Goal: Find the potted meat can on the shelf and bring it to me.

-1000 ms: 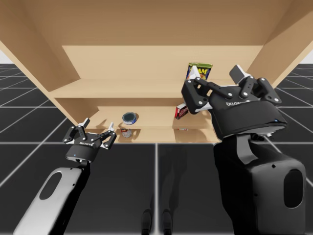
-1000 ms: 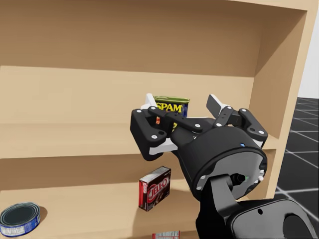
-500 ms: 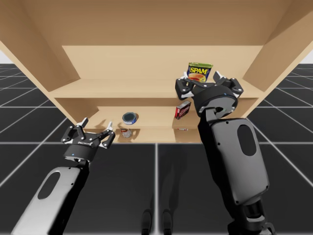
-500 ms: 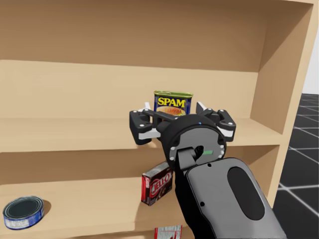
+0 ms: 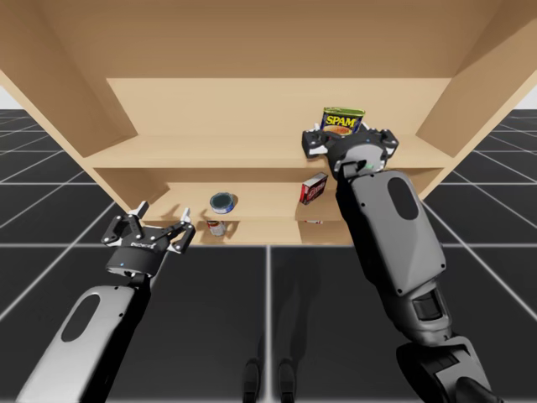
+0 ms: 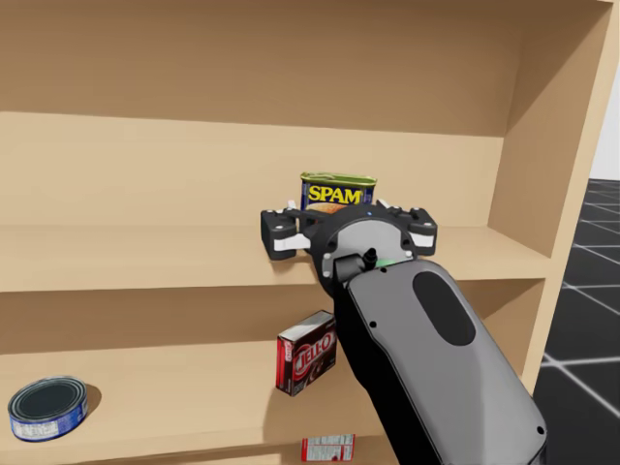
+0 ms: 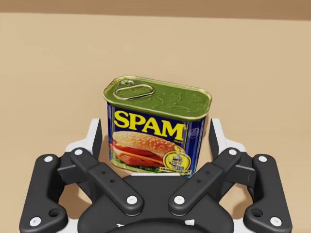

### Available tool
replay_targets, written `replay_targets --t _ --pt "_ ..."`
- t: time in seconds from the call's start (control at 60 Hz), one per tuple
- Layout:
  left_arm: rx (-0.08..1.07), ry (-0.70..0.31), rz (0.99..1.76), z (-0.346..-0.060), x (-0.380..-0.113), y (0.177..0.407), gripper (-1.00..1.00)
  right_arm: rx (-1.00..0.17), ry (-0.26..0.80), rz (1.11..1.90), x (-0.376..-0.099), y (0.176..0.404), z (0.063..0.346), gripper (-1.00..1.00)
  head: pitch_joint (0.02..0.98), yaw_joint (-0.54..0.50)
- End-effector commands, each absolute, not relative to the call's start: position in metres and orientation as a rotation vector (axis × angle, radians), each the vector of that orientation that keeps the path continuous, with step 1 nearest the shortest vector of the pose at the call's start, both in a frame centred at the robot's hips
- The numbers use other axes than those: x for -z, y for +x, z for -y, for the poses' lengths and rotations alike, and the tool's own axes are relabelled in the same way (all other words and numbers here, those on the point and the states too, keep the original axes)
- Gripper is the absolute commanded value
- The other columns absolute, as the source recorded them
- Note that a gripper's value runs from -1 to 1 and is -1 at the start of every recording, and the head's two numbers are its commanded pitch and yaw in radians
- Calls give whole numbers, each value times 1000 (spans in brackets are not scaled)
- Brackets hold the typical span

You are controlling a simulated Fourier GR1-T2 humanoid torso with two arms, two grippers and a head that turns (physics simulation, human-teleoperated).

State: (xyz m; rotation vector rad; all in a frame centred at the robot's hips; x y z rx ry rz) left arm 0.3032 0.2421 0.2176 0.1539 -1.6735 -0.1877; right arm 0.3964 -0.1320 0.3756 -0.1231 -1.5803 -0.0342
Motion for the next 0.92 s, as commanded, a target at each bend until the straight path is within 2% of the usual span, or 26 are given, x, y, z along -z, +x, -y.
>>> replay_targets --t 0.017,0.033,0.067,0.083,0.367,0.617,0.917 --pt "185 153 1676 -243 -218 303 -1000 21 -116 1576 -374 405 132 -612 315 -218" --pt "185 153 1675 -243 -218 304 -1000 25 -117 1581 -373 405 132 292 315 -217" --pt "185 153 1675 -243 -218 304 -1000 27 -120 1584 -372 404 133 962 316 -217" --pt "185 153 1675 -243 -218 304 -1000 26 -120 1584 -372 404 133 999 316 -217" --pt "186 155 1678 -243 -218 305 -1000 48 -144 1642 -381 381 153 1000 318 -214" --pt "189 155 1678 -242 -217 304 -1000 31 -176 1735 -393 335 165 1000 320 -212" --pt "194 154 1683 -241 -217 304 -1000 -104 -226 1800 -386 264 164 1000 324 -208"
